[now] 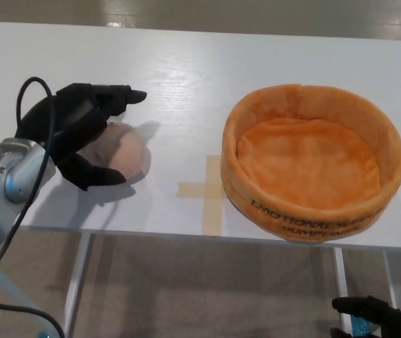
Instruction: Use the left hand to pick up the pink round toy on the left and place it inside the orange plate on the desk.
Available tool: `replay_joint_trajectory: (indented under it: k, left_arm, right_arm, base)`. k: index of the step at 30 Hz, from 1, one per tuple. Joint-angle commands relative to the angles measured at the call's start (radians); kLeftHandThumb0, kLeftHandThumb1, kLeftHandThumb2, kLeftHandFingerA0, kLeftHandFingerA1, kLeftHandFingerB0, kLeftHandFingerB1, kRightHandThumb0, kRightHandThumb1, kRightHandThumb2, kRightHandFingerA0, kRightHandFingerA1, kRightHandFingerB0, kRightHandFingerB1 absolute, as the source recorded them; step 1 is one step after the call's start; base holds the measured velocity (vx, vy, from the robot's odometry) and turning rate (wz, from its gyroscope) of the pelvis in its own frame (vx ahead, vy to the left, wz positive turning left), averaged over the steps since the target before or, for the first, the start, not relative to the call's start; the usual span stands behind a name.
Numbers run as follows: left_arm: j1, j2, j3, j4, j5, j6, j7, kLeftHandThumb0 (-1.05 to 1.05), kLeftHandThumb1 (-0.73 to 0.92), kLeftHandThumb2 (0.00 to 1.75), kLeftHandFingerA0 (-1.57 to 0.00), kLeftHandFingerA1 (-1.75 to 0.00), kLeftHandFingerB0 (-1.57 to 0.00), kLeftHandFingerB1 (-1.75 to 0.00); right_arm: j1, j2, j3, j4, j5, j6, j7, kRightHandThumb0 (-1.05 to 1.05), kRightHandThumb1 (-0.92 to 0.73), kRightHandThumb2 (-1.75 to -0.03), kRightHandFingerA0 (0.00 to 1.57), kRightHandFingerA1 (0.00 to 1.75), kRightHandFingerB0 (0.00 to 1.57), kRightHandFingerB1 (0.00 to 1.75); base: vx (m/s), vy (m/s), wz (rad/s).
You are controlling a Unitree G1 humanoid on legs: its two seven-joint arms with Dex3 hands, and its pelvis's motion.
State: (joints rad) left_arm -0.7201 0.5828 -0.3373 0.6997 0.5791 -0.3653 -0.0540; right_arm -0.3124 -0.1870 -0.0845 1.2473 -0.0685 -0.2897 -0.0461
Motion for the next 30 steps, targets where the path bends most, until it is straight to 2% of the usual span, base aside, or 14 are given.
replay_joint_trajectory:
  k: [1, 4, 5, 7, 8, 9, 10, 14, 15, 17, 21, 26, 27, 30]
  left_arm:
    - [0.001, -0.014, 0.006, 0.02, -0.033, -0.013, -0.064, -0.4, 0.46, 0.65, -0.36, -0.4, -0.12, -0.35]
    - [-0.001, -0.018, 0.013, 0.037, -0.051, -0.036, -0.075, -0.25, 0.4, 0.87, -0.35, -0.56, -0.06, -0.45]
    - [-0.002, -0.026, 0.023, 0.051, -0.072, -0.054, -0.082, -0.23, 0.65, 0.59, -0.75, -0.48, -0.3, -0.31]
    - [-0.004, -0.035, 0.036, 0.071, -0.098, -0.079, -0.091, -0.23, 0.65, 0.59, -0.75, -0.48, -0.3, -0.31]
    - [-0.005, -0.038, 0.042, 0.072, -0.11, -0.075, -0.108, -0.26, 0.73, 0.62, -0.88, -0.53, -0.45, -0.34]
    - [-0.005, -0.04, 0.045, 0.072, -0.116, -0.07, -0.119, -0.26, 0.73, 0.62, -0.88, -0.53, -0.45, -0.34]
    - [-0.006, -0.04, 0.046, 0.072, -0.115, -0.065, -0.131, -0.25, 0.8, 0.66, -1.09, -0.57, -0.84, -0.49]
    - [-0.011, -0.045, 0.05, 0.089, -0.118, -0.081, -0.132, -0.23, 0.77, 0.74, -1.13, -0.77, -0.93, -0.64]
    - [-0.011, -0.045, 0.049, 0.095, -0.118, -0.091, -0.128, -0.23, 0.79, 0.74, -1.14, -0.98, -0.86, -0.87]
    - [-0.011, -0.044, 0.046, 0.103, -0.111, -0.109, -0.118, -0.24, 0.81, 0.7, -1.09, -1.11, -0.83, -0.84]
    - [-0.01, -0.039, 0.039, 0.106, -0.094, -0.129, -0.099, -0.26, 0.82, 0.69, -0.93, -1.18, -0.75, -0.98]
    - [-0.009, -0.039, 0.037, 0.105, -0.089, -0.134, -0.098, -0.27, 0.8, 0.7, -0.9, -1.19, -0.77, -0.94]
    - [-0.009, -0.039, 0.039, 0.105, -0.089, -0.14, -0.093, -0.28, 0.8, 0.7, -0.93, -1.15, -0.8, -0.83]
    - [-0.007, -0.041, 0.041, 0.106, -0.092, -0.141, -0.093, -0.28, 0.79, 0.68, -0.89, -1.25, -0.81, -0.87]
  right_arm:
    - [0.005, -0.003, -0.006, 0.001, 0.007, 0.016, 0.013, -0.16, -0.59, -0.57, 0.66, 0.97, 0.53, 0.77]
    - [0.001, -0.003, -0.007, 0.001, 0.006, 0.023, 0.012, -0.16, -0.59, -0.57, 0.67, 0.98, 0.53, 0.77]
    - [-0.001, -0.004, -0.005, 0.002, 0.003, 0.023, 0.01, -0.15, -0.59, -0.57, 0.65, 0.96, 0.52, 0.76]
    - [-0.002, -0.005, -0.003, 0.003, 0.0, 0.022, 0.007, -0.15, -0.59, -0.57, 0.65, 0.96, 0.52, 0.76]
    - [-0.003, -0.004, -0.007, 0.003, 0.004, 0.023, 0.008, -0.15, -0.59, -0.57, 0.64, 0.98, 0.53, 0.77]
    - [-0.003, -0.003, -0.01, 0.003, 0.007, 0.025, 0.009, -0.15, -0.59, -0.57, 0.64, 0.98, 0.53, 0.77]
    - [-0.004, -0.001, -0.011, 0.0, 0.009, 0.027, 0.011, -0.15, -0.6, -0.57, 0.65, 0.99, 0.53, 0.77]
    - [-0.007, -0.003, -0.007, -0.001, 0.004, 0.029, 0.013, -0.17, -0.6, -0.57, 0.67, 0.98, 0.52, 0.76]
    - [-0.007, -0.005, -0.005, -0.001, 0.001, 0.027, 0.012, -0.22, -0.43, -0.85, 0.73, 0.91, 0.52, 0.74]
    - [-0.006, -0.005, -0.005, 0.001, 0.002, 0.022, 0.014, -0.22, -0.43, -0.85, 0.73, 0.92, 0.52, 0.75]
    - [-0.007, -0.005, -0.009, 0.001, 0.006, 0.02, 0.014, -0.22, -0.43, -0.84, 0.72, 0.91, 0.52, 0.75]
    - [-0.009, -0.008, 0.0, 0.0, -0.005, 0.023, 0.006, -0.22, -0.42, -0.84, 0.74, 0.91, 0.53, 0.75]
    - [-0.012, -0.007, -0.002, 0.0, -0.003, 0.029, 0.001, -0.18, -0.58, -0.56, 0.7, 0.99, 0.55, 0.77]
    - [-0.014, -0.006, -0.004, 0.001, 0.0, 0.031, 0.003, -0.16, -0.59, -0.57, 0.68, 0.98, 0.54, 0.77]
  base:
    - [0.0, 0.0, 0.0]
    - [0.0, 0.0, 0.0]
    - [0.0, 0.0, 0.0]
    - [0.0, 0.0, 0.0]
    - [0.0, 0.0, 0.0]
    - [0.0, 0.0, 0.0]
    - [0.0, 0.0, 0.0]
    - [0.0, 0.0, 0.0]
    - [0.0, 0.0, 0.0]
    - [0.0, 0.0, 0.0]
    - [0.0, 0.0, 0.0]
    - [0.0, 0.0, 0.0]
    - [0.0, 0.0, 0.0]
    - [0.0, 0.0, 0.0]
